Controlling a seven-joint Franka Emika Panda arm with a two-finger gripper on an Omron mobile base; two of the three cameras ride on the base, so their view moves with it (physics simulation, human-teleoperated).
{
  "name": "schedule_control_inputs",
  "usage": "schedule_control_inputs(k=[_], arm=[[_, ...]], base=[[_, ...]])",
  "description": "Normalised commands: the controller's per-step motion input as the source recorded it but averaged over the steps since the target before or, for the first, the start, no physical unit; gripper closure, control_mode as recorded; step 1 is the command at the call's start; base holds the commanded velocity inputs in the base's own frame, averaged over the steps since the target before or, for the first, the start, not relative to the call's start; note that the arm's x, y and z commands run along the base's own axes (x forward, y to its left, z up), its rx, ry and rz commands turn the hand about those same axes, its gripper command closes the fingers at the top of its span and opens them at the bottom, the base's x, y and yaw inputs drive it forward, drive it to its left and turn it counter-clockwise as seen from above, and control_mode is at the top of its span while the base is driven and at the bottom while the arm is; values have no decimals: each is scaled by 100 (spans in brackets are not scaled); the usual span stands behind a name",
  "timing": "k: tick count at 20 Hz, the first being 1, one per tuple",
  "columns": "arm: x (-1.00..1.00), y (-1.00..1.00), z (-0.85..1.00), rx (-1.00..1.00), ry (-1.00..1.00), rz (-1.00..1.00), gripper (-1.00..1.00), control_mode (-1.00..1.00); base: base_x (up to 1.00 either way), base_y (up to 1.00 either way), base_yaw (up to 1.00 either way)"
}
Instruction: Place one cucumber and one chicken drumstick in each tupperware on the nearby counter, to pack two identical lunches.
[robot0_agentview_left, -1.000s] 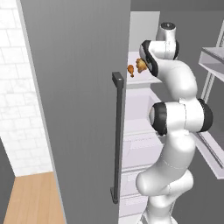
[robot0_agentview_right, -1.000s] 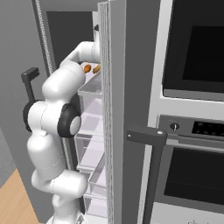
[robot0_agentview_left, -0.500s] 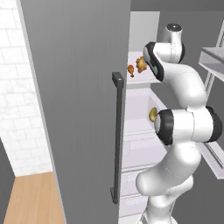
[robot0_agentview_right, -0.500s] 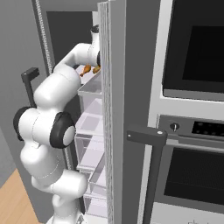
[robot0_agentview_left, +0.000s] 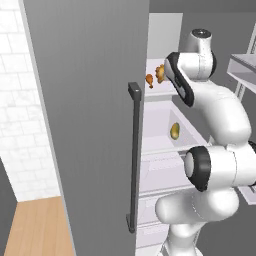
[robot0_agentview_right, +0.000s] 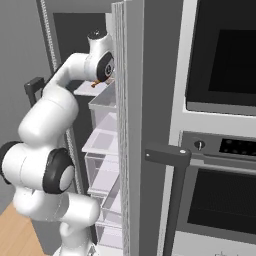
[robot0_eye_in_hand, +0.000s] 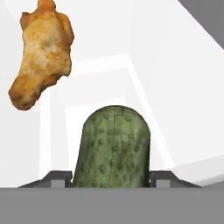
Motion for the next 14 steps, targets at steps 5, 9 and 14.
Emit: schedule_control_inputs(k=[5, 9, 14], arm=[[-98, 46, 0, 0, 0, 2, 100, -100], [-100, 34, 0, 0, 0, 0, 100, -100], [-100, 3, 0, 9, 0, 1, 100, -100]], base=[[0, 0, 0], [0, 0, 0], [0, 0, 0]])
